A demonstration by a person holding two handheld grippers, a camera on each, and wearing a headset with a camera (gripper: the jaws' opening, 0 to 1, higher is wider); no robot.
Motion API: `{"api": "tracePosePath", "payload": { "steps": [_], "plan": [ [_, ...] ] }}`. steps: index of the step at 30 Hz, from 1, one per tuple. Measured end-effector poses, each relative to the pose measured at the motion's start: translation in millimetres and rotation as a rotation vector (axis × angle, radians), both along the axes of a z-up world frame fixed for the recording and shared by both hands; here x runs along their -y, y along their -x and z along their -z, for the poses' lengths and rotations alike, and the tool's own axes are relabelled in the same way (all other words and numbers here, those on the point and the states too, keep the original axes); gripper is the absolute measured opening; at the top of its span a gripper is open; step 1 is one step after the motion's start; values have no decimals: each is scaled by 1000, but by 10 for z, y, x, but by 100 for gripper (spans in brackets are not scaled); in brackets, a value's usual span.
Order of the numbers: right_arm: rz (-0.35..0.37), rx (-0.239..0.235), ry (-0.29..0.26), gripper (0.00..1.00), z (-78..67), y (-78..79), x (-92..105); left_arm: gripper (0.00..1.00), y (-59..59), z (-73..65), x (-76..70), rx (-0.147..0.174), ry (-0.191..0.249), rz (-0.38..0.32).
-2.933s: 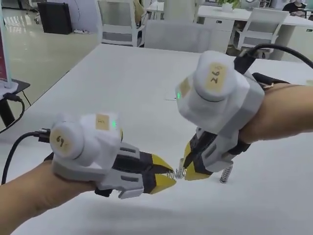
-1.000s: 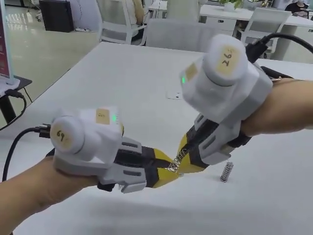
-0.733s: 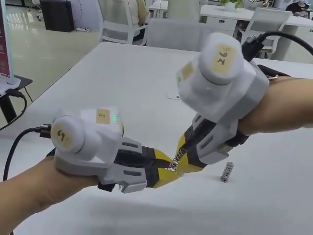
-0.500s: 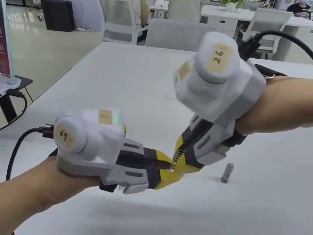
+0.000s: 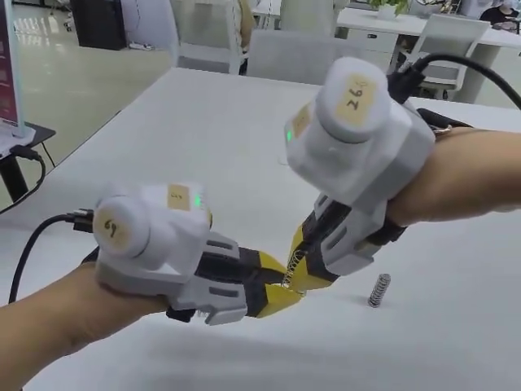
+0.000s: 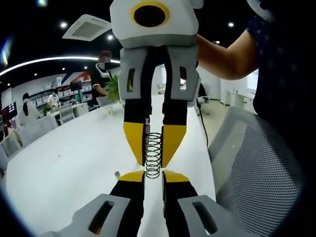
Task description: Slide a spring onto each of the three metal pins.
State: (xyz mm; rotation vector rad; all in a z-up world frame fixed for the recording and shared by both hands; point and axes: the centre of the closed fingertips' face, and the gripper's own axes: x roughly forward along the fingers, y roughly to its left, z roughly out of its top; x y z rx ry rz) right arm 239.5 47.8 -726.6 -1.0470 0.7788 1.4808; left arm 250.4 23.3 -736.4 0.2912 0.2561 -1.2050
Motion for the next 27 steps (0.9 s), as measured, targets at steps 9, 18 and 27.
{"api": "tracePosePath", "payload": {
  "steps": [9, 18, 27],
  "plan": [
    [3, 4, 16, 8, 24, -73, 20, 14, -34, 36, -82, -26, 15, -26],
    [29, 6, 17, 9, 23, -182, 68, 24, -54, 55, -213, -43, 37, -70],
    [50, 9, 22, 9, 33, -288, 109, 35, -72, 82, -355, -56, 54, -126]
  ]
}}
